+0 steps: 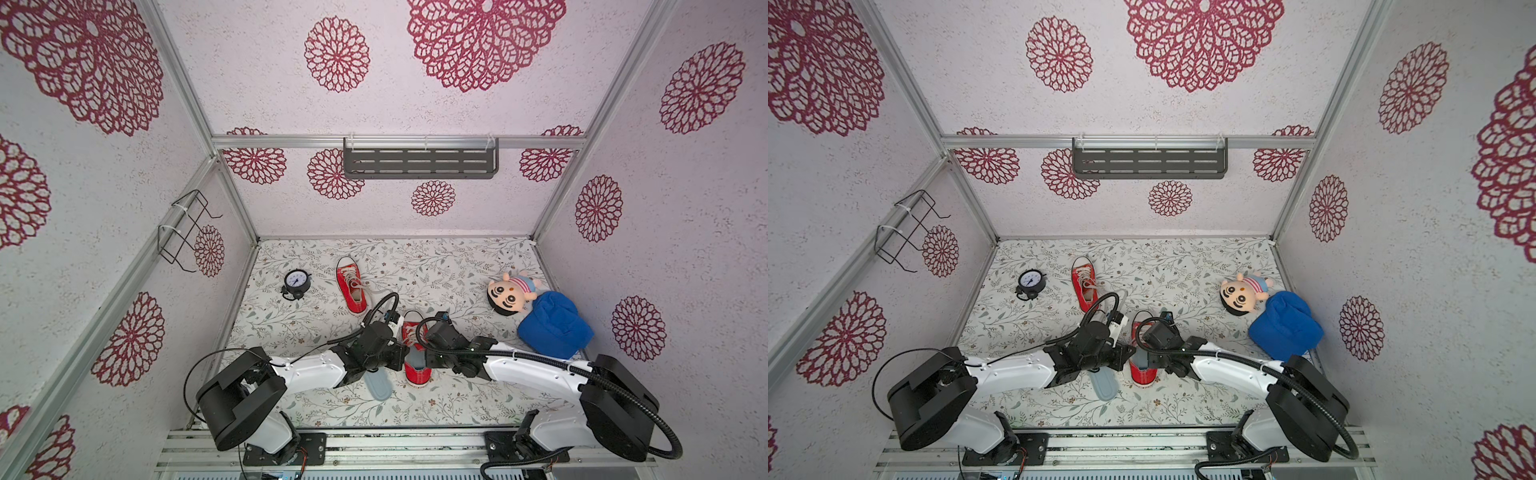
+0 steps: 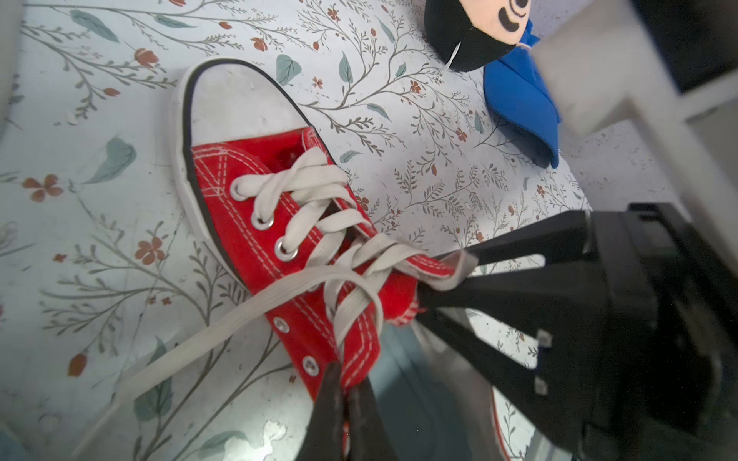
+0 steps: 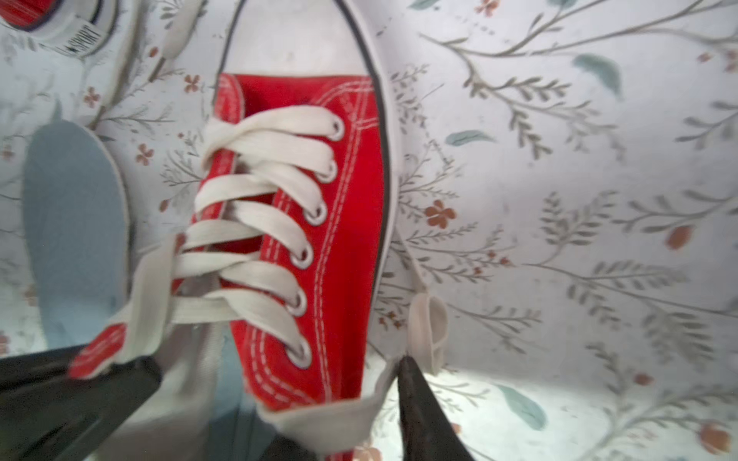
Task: Remove the insole from the shoe
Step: Adjust the shoe at the center of the board, then pick up the shoe at the center of the board.
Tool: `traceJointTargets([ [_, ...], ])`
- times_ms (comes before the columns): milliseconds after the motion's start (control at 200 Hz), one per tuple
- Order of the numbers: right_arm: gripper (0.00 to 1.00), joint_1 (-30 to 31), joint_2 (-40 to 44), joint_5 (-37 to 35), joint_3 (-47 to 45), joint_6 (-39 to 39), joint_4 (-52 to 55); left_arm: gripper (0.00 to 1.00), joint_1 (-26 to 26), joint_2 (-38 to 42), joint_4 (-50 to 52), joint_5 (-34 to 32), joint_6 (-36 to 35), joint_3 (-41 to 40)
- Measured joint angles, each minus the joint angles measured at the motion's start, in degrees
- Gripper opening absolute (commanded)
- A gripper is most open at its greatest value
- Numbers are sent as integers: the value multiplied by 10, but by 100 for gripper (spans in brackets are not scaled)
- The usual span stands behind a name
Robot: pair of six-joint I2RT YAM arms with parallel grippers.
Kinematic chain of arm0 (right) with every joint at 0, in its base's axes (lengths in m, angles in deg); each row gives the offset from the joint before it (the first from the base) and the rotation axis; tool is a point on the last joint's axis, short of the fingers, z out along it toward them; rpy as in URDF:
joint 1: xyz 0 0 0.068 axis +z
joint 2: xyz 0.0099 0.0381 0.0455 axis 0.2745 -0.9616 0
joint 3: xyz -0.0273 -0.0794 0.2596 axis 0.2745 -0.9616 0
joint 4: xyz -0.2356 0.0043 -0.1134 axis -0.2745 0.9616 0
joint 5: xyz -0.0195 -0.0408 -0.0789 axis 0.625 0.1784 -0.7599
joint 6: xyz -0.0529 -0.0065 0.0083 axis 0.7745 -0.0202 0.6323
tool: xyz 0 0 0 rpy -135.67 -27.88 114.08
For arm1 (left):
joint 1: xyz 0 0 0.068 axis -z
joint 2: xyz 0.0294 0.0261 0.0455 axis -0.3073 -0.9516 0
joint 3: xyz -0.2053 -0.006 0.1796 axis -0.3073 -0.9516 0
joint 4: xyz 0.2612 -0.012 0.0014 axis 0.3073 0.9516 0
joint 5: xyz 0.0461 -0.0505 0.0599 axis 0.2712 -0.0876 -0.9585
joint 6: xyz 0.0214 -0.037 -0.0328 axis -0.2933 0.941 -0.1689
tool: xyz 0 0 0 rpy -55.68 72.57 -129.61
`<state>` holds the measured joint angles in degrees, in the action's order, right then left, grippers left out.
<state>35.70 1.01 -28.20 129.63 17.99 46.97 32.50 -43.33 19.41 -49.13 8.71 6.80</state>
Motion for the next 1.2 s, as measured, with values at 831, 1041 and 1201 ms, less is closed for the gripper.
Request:
traceJointTargets([
  [831,0,-25,12,59,-61,21,-123,77,-110,30,-81,176,4,-54],
  [1041,0,-25,14,52,-61,13,-117,83,-198,-25,-103,219,24,12],
  [1201,0,-25,17,48,-61,10,-115,84,-211,-131,-118,231,28,103],
])
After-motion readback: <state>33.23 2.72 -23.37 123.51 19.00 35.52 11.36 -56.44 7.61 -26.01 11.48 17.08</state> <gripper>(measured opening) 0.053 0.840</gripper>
